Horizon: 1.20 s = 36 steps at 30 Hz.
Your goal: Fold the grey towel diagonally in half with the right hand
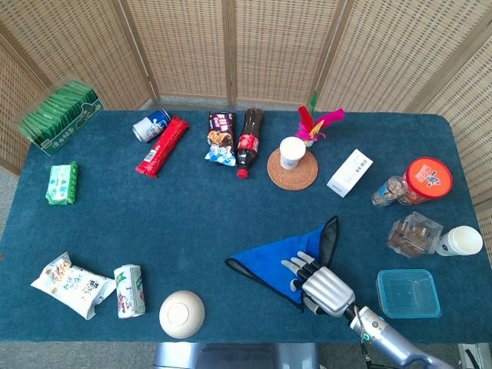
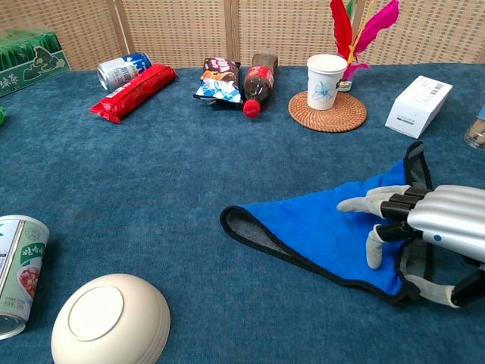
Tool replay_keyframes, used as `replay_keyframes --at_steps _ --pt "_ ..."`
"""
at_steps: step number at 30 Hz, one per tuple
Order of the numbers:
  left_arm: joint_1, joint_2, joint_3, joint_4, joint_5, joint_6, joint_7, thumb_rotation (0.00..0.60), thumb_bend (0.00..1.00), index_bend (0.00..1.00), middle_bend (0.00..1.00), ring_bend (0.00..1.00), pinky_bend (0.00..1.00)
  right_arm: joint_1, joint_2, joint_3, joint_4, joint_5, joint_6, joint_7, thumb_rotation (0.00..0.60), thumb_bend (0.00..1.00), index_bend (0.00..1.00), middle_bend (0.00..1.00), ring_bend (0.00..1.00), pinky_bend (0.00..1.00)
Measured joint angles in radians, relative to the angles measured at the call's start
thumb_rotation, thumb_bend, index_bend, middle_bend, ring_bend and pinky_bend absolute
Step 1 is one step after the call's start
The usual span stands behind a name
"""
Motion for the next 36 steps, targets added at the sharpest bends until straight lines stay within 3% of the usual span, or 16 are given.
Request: replay_keyframes --at_steps 5,9,14,16,22,36 --pt "0.0 0.0 0.0 0.0 0.0 0.0 -0.001 0.6 0.17 0.06 0.0 0.0 0.0 0.002 0.007 0.0 -0.007 -0.002 -0.007 -0.009 0.503 0.51 0.37 0.0 0.0 0.0" --pt "0.0 0.0 0.0 0.0 0.0 -0.001 -0.001 0.6 0.17 0.06 0.0 0.0 0.0 0.004 0.02 -0.004 -0.027 -0.004 -0.015 -0.013 0.43 0.5 0.29 0.0 0.0 0.0" --pt "0.0 0.001 0.001 0.001 0.0 0.0 -0.005 0.6 0.17 0.06 0.0 0.0 0.0 0.007 0.026 -0.004 -0.034 -0.008 -0.023 -0.026 0.351 0.42 0.19 0.0 0.0 0.0" --pt "0.0 0.0 0.0 0.002 -0.001 -0.001 -0.005 0.6 0.17 0.06 0.0 0.0 0.0 0.008 0.027 -0.002 -0.031 -0.009 -0.022 -0.034 0.331 0.34 0.15 0.0 0.0 0.0" --pt "-0.001 0.0 0.001 0.001 0.0 -0.002 -0.004 0.6 0.17 0.06 0.0 0.0 0.0 0.01 0.031 0.011 -0.018 -0.007 -0.017 -0.037 0.294 0.24 0.07 0.0 0.0 0.0" --pt "-0.002 -0.001 0.001 -0.001 -0.003 -0.004 0.0 0.6 0.17 0.06 0.0 0.0 0.0 0.017 0.046 0.054 0.025 -0.026 0.03 -0.074 0.272 0.24 0.04 0.0 0.0 0.0"
